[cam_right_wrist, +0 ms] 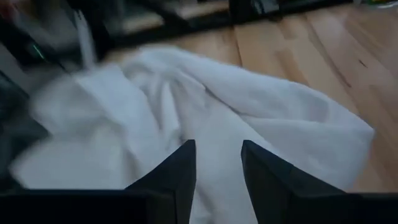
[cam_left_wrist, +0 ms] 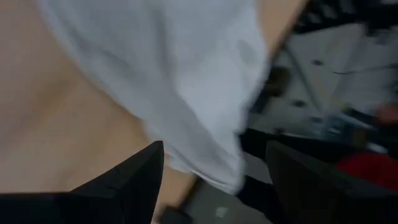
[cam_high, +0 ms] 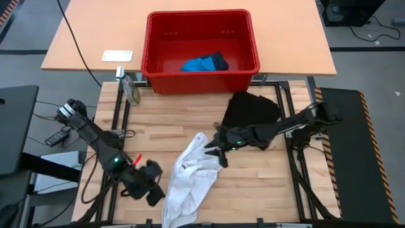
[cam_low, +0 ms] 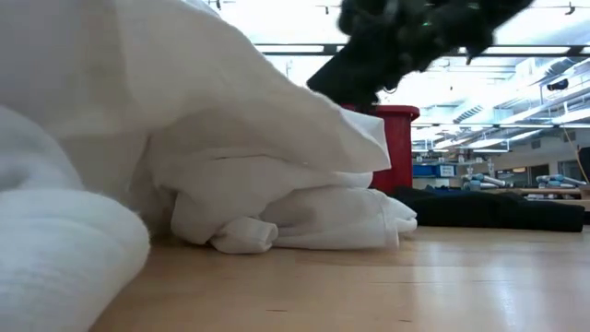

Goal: Fold laundry
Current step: Fold the white polo shirt on the table

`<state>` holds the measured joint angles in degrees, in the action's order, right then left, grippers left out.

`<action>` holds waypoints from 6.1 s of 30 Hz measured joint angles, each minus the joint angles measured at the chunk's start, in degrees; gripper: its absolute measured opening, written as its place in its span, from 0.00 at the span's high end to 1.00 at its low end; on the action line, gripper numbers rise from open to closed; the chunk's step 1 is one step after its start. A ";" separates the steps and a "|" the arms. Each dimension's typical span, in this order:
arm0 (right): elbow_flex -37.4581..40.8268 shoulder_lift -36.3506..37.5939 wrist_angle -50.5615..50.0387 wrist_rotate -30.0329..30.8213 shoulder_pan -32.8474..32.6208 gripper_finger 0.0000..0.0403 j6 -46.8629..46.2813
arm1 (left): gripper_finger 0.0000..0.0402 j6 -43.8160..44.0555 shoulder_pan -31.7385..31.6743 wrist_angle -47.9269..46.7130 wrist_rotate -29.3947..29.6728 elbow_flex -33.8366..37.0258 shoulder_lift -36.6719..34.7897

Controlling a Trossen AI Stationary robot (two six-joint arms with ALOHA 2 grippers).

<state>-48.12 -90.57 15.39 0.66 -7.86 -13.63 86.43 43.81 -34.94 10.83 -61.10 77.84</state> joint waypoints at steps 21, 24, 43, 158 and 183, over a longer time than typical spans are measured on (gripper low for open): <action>-16.60 -12.24 -33.23 2.08 2.24 0.97 1.05 | 0.73 -3.03 -2.12 22.34 -2.69 9.01 3.96; -16.60 -8.74 -39.12 2.13 2.64 0.99 -5.84 | 0.92 -7.21 -5.15 22.28 -7.69 9.01 3.96; -16.58 13.37 -61.08 1.48 -8.11 1.00 -27.86 | 0.98 -22.11 -14.36 14.29 -7.52 9.01 -7.04; -24.84 -21.88 -33.87 17.22 -30.70 0.55 -63.40 | 0.96 -54.14 -10.92 -27.62 22.53 -25.79 -10.36; -25.15 -23.28 -49.13 -0.69 -26.08 0.49 -69.90 | 0.96 -55.45 -19.17 -27.48 22.54 -25.81 -10.34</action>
<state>-73.28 -113.85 -33.74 -0.03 -33.93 -83.52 30.98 24.64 -62.42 33.37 -86.91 67.51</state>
